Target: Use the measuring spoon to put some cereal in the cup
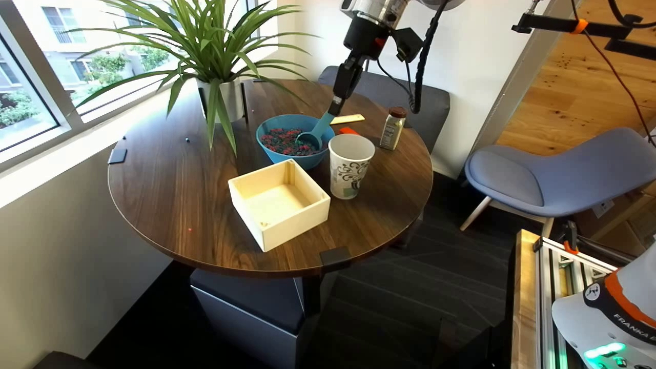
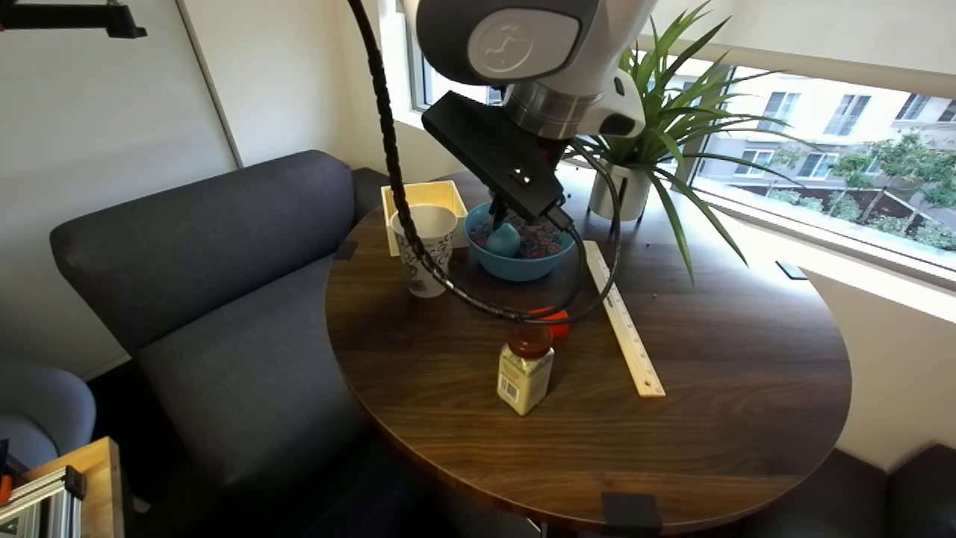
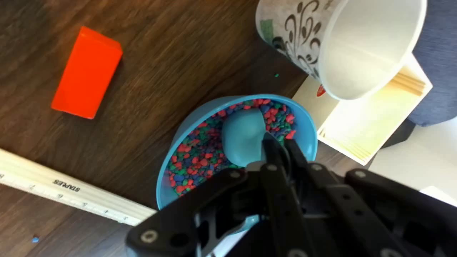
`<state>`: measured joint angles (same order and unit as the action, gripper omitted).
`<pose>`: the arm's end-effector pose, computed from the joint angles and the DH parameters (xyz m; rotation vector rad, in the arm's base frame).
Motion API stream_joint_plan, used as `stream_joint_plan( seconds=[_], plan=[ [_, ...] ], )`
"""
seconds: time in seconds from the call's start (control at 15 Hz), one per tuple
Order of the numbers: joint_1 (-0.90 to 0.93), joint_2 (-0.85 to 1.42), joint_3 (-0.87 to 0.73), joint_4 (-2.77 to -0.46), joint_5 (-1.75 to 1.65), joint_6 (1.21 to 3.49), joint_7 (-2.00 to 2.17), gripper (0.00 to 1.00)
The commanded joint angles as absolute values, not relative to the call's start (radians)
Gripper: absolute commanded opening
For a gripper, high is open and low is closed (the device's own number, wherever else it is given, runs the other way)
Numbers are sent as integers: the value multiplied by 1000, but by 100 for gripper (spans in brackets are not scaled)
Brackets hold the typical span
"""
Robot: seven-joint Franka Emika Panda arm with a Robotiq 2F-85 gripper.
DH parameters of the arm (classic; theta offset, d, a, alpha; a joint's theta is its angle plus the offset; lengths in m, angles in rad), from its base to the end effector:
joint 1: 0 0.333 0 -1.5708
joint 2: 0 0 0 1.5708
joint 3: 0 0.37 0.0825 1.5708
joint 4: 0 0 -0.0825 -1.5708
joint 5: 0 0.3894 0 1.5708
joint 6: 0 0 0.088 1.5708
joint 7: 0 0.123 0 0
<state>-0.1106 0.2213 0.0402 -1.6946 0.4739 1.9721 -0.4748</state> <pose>0.6545 -0.0123 0.5125 -2.6958 -0.3077 -0.2398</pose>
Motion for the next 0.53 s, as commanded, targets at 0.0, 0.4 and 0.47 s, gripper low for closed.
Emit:
stream_joint_plan(
  seconds=[0.0,0.4,0.47],
  plan=[
    [-148,252,34,-1652,614,1875,-448,2],
    [-182,256,5,-1672,826,1867,-437,2],
    [-183,255,-1,-1677,848,1875,-433,2]
  ],
)
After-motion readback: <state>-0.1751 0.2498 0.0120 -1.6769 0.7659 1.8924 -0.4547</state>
